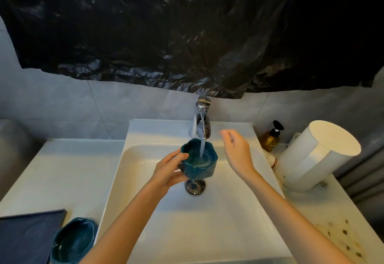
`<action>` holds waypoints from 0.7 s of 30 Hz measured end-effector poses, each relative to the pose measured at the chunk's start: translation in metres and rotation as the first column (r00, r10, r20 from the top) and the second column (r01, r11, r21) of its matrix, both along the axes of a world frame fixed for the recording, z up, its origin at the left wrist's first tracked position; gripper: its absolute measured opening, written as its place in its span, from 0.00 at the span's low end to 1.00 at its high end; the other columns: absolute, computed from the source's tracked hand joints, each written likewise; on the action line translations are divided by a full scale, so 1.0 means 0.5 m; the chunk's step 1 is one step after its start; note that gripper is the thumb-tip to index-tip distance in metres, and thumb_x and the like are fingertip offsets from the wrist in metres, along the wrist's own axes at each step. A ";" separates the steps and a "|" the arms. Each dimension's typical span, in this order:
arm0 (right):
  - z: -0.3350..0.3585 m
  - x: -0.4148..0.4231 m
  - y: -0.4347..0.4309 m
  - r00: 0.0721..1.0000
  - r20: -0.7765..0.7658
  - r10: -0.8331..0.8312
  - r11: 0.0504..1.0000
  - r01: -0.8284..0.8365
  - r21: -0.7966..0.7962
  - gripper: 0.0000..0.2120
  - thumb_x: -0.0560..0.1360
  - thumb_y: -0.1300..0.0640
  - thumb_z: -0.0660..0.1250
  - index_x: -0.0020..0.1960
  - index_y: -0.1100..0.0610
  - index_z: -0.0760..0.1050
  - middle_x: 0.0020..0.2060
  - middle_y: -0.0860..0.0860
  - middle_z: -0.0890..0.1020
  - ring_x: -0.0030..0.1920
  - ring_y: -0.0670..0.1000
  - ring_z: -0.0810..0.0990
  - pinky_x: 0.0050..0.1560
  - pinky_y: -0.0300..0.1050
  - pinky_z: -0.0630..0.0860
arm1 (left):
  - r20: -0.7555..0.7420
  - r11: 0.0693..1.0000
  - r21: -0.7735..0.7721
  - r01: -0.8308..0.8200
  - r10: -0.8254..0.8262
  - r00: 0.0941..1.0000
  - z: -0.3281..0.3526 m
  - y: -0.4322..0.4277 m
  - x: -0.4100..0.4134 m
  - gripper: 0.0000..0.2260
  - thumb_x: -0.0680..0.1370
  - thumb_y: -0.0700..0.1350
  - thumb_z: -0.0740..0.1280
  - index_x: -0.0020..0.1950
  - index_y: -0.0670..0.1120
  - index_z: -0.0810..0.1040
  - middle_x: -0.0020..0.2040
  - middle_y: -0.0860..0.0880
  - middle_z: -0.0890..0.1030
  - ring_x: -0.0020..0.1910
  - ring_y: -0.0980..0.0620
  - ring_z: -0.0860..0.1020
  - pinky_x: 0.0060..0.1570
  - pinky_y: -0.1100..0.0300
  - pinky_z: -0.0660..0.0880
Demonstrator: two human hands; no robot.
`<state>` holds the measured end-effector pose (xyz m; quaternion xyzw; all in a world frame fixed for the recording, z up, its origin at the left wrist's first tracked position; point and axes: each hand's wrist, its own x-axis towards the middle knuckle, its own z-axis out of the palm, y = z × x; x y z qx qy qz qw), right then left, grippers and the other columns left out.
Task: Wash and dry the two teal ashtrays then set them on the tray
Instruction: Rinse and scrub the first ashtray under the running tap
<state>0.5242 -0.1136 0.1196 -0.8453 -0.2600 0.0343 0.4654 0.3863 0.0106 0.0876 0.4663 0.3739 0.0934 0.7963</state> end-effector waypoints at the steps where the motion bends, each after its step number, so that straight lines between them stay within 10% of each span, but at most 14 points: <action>1: -0.016 -0.005 -0.007 0.984 -0.171 0.050 0.996 -0.062 -0.065 0.15 0.82 0.48 0.54 0.62 0.53 0.74 0.55 0.50 0.78 0.53 0.48 0.76 0.54 0.45 0.78 | 0.007 0.999 -0.024 0.030 -0.030 1.000 -0.007 0.002 -0.001 0.13 0.76 0.44 0.69 0.60 0.48 0.79 0.59 0.41 0.79 0.56 0.42 0.79 0.46 0.47 0.81; 4: -0.038 -0.018 -0.008 0.784 -0.596 0.173 0.968 -0.248 -0.045 0.14 0.83 0.46 0.52 0.58 0.51 0.73 0.49 0.48 0.79 0.49 0.50 0.78 0.38 0.41 0.80 | 0.004 0.991 -0.062 0.121 -0.121 0.993 -0.024 0.014 0.002 0.12 0.75 0.44 0.70 0.58 0.45 0.79 0.58 0.40 0.80 0.57 0.41 0.79 0.44 0.49 0.82; 7: -0.058 -0.012 -0.007 0.658 -0.703 0.269 0.961 -0.236 0.146 0.09 0.82 0.51 0.57 0.53 0.50 0.75 0.49 0.49 0.82 0.51 0.50 0.79 0.43 0.45 0.79 | 0.033 0.980 0.019 0.196 -0.197 0.980 -0.042 0.027 0.016 0.09 0.76 0.44 0.69 0.56 0.46 0.80 0.56 0.42 0.82 0.56 0.42 0.80 0.45 0.51 0.82; 12: -0.111 0.006 -0.009 0.791 -0.549 0.271 0.959 -0.171 0.227 0.10 0.83 0.53 0.55 0.50 0.48 0.75 0.49 0.48 0.80 0.49 0.47 0.77 0.60 0.53 0.74 | 0.103 0.966 0.126 0.226 -0.239 0.966 -0.095 0.028 0.051 0.12 0.78 0.43 0.65 0.61 0.50 0.79 0.58 0.43 0.80 0.59 0.44 0.78 0.50 0.52 0.81; 16: -0.146 0.011 -0.001 0.817 -0.516 0.256 0.966 -0.197 0.167 0.11 0.83 0.50 0.54 0.57 0.51 0.73 0.49 0.49 0.80 0.50 0.49 0.78 0.47 0.46 0.78 | 0.031 0.970 0.130 0.205 -0.210 0.977 -0.125 0.030 0.058 0.10 0.78 0.47 0.67 0.57 0.46 0.77 0.56 0.41 0.81 0.55 0.43 0.81 0.46 0.53 0.82; 21: -0.189 0.019 0.006 0.833 -0.479 0.276 0.959 -0.209 0.190 0.13 0.84 0.53 0.52 0.62 0.54 0.71 0.59 0.54 0.78 0.59 0.55 0.77 0.56 0.52 0.76 | 0.056 0.931 0.317 0.183 -0.211 0.976 -0.142 0.038 0.063 0.12 0.77 0.43 0.68 0.61 0.50 0.79 0.55 0.44 0.81 0.55 0.44 0.80 0.47 0.52 0.82</action>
